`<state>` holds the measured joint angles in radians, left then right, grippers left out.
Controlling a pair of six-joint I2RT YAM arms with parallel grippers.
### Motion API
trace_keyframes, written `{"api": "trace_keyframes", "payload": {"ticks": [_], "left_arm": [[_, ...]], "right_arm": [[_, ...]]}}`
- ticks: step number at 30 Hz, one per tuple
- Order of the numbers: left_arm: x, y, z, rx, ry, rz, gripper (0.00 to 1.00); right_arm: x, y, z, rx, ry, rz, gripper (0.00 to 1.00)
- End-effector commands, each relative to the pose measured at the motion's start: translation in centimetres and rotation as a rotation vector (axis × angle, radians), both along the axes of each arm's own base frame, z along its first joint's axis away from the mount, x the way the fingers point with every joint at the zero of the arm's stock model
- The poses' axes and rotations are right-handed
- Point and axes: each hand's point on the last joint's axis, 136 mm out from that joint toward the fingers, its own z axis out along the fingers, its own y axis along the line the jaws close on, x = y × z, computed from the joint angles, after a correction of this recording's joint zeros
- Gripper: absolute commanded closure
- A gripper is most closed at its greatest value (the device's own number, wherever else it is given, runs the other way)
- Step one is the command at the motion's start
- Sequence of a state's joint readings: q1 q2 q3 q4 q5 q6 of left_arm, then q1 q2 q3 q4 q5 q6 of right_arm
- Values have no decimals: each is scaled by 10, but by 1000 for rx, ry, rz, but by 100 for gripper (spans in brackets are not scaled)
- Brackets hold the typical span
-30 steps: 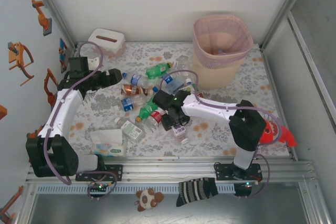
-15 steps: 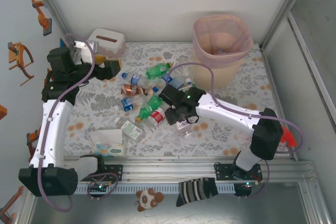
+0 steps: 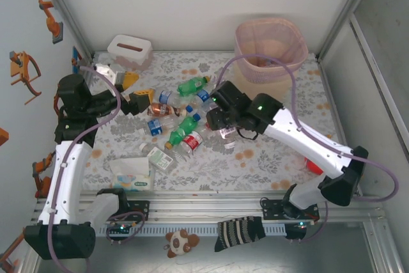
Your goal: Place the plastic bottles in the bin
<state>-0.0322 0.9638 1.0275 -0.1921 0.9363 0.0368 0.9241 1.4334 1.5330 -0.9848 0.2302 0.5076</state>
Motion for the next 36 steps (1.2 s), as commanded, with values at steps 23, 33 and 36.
{"api": "trace_keyframes", "payload": {"ticks": [23, 33, 36], "left_arm": [[-7, -8, 4, 37, -70, -9, 5], [-7, -6, 1, 60, -75, 12, 5], [-8, -7, 1, 63, -78, 10, 5]], "right_arm": [[174, -95, 217, 212, -607, -281, 42], [259, -130, 204, 196, -626, -353, 45], [272, -149, 179, 175, -556, -367, 47]]}}
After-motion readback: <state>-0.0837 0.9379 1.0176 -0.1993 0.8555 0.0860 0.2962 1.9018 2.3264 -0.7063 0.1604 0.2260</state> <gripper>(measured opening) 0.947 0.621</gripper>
